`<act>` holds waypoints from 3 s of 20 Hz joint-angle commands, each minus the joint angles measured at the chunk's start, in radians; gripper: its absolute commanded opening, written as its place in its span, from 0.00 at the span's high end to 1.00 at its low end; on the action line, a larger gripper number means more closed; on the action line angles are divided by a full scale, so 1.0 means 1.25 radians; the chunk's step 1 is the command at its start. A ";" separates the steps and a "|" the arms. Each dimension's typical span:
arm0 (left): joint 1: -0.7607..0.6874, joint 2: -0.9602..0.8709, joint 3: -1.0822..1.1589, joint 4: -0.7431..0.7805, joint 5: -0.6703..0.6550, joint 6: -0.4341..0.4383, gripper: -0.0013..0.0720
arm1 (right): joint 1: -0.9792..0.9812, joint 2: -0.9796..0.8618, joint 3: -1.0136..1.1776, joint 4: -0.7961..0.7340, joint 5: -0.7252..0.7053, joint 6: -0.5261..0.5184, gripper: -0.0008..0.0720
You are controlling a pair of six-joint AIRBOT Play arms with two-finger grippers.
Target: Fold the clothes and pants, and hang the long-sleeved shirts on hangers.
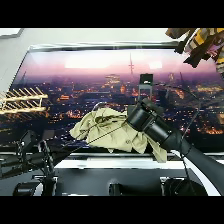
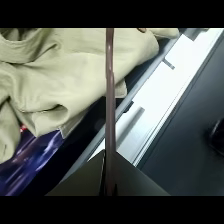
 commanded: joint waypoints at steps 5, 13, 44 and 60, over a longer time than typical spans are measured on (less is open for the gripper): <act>-0.030 -0.049 -0.001 -0.004 0.067 0.047 0.96 | 0.002 0.007 0.015 0.026 0.002 -0.010 0.94; -0.050 -0.148 0.000 -0.106 0.069 0.164 0.96 | 0.002 0.112 0.017 0.071 0.004 -0.085 0.94; -0.490 -0.431 0.039 -0.260 0.596 0.254 0.96 | 0.002 0.117 0.126 0.168 0.076 -0.164 0.94; -0.526 -0.511 0.080 -0.367 0.617 0.320 0.96 | 0.002 0.117 0.126 0.190 0.015 -0.181 0.94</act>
